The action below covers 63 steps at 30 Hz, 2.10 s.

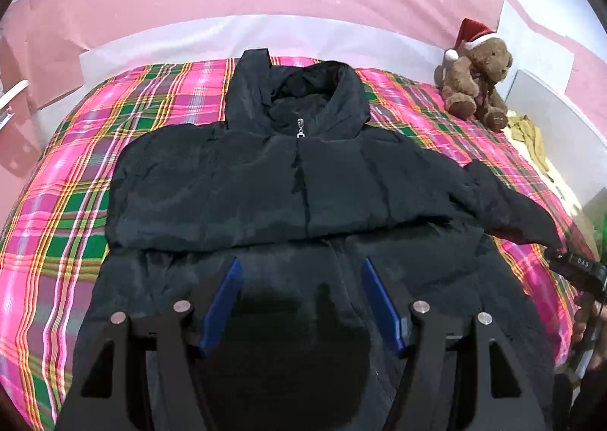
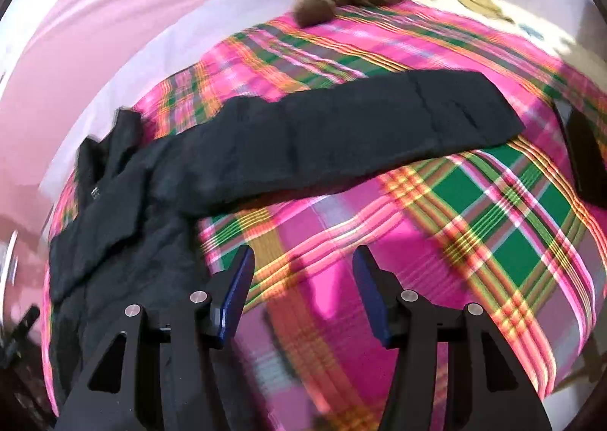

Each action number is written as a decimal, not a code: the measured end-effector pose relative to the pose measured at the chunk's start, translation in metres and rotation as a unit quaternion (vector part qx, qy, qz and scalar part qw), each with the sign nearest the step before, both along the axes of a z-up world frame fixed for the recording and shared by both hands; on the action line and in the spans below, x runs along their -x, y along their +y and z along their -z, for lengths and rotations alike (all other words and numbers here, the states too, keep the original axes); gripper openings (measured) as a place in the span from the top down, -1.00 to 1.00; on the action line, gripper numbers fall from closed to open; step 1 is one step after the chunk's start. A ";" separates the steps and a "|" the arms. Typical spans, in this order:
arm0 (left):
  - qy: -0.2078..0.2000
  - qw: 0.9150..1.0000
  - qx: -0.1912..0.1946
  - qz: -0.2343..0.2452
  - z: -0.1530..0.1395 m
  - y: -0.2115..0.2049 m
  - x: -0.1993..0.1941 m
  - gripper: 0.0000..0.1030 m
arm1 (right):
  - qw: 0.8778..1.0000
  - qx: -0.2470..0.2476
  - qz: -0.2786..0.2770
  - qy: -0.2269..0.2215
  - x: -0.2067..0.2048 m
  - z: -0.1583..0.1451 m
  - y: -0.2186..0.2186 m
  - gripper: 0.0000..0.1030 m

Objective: Fold large clothes
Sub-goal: 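Grasp the other sleeve with the right tool and fold it across the body, then lay the sleeve down on the jacket and open the right tool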

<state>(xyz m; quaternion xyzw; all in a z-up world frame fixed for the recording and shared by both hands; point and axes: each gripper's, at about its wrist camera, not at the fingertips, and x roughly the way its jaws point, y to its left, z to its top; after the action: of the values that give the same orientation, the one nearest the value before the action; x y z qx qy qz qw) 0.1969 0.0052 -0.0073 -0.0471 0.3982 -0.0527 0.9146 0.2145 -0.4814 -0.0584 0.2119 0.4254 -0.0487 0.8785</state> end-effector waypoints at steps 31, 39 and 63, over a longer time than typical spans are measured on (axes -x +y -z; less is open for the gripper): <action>-0.004 0.999 0.019 -0.025 0.004 0.029 -0.022 -0.31 | 0.990 -0.013 0.033 -0.134 -0.055 -0.087 -0.015 0.79; -0.026 0.999 0.025 -0.036 -0.019 0.048 -0.005 -0.31 | 0.977 0.021 -0.099 -0.189 -0.058 -0.165 0.094 0.79; -0.022 0.993 0.065 -0.096 -0.004 0.130 0.010 -0.31 | 0.937 0.099 -0.332 -0.044 -0.110 -0.005 0.348 0.03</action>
<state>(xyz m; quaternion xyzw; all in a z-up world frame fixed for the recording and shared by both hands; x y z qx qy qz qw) 0.1874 0.1353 -0.0034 -0.1433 0.3675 0.0084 0.9189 0.3242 -0.1336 -0.0536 -0.0279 0.4258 0.2130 0.8790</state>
